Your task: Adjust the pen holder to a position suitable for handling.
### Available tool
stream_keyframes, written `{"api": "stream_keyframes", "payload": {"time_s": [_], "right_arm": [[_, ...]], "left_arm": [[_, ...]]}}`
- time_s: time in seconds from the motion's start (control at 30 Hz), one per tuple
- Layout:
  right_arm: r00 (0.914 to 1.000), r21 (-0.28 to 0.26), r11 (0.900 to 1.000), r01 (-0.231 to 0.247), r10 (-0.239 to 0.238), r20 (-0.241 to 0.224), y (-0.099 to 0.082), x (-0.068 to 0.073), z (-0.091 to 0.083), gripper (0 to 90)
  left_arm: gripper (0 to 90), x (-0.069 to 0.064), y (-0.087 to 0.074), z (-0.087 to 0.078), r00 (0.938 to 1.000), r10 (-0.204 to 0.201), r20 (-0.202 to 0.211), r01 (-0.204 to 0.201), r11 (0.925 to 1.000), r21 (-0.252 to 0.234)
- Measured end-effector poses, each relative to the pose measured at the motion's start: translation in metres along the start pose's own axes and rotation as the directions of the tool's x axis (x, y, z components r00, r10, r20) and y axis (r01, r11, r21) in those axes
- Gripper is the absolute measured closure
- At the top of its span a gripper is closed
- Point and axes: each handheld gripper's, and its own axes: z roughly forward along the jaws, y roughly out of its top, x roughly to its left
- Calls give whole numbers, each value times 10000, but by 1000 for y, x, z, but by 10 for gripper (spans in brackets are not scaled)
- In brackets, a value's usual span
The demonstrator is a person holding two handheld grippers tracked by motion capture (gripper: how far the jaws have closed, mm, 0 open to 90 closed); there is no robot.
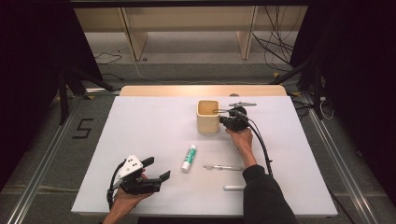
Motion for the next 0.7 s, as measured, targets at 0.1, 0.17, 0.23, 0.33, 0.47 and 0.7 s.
{"api": "stream_keyframes", "payload": {"time_s": [0.1, 0.17, 0.23, 0.33, 0.47, 0.7], "right_arm": [[10000, 24, 10000, 4, -4, -34, 1, 2, 2, 900], [10000, 64, 10000, 37, -37, -42, 2, 4, 3, 900], [9999, 88, 9999, 90, -89, -66, 2, 7, 4, 900], [9999, 122, 9999, 119, -118, -46, 3, 8, 5, 900], [9998, 161, 9997, 196, -195, -39, 5, 9, 7, 900], [9998, 166, 9997, 194, -192, -105, 6, 13, 10, 900]], "left_arm": [[155, 0, 0, 0, 10000, 15, 12, -15, 10000, 6], [154, 0, 0, 0, 10000, 15, 10, -15, 10000, 6], [155, 0, 0, 0, 10000, 2, 5, -2, 10000, 2], [155, 0, 0, 0, 10000, -2, 6, 2, 10000, 7], [155, 0, 0, 0, 10000, -5, 15, 5, 10000, -4], [155, 0, 0, 0, 10000, 4, 27, -4, 10000, -4]]}}
